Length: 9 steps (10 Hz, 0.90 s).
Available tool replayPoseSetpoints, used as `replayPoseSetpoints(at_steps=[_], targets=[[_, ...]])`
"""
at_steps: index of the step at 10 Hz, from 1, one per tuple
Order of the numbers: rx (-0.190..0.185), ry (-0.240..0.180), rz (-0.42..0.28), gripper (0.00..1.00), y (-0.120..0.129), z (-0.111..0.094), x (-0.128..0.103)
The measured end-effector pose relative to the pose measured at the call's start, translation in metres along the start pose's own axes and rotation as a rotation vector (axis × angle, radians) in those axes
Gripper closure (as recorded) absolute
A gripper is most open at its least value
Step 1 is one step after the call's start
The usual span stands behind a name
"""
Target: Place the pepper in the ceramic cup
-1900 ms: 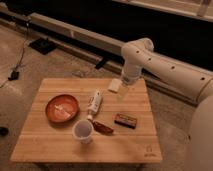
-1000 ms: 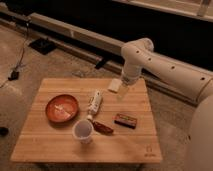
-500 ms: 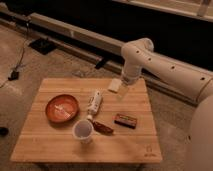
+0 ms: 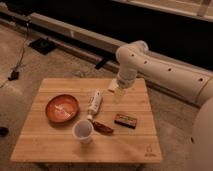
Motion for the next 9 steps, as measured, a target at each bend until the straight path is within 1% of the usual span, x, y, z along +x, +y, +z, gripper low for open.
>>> replayPoseSetpoints(at_steps=[1,2,3,4,5,7,8,9], targets=[[-0.005,-0.004,-0.003,0.2,-0.002,0.001,-0.003],[-0.006,-0.005,-0.011,0.2,-0.01,0.005,-0.002],[-0.007,-0.005,-0.017,0.2,-0.021,0.012,0.001],[-0.009,-0.006,-0.022,0.2,-0.031,0.025,0.002],[-0.011,-0.006,-0.025,0.2,-0.031,0.03,0.002],[-0.016,-0.012,-0.03,0.2,-0.03,0.028,0.001],[-0.018,-0.015,-0.032,0.2,-0.036,0.026,0.003],[-0.023,-0.016,-0.034,0.2,-0.042,0.03,0.005]])
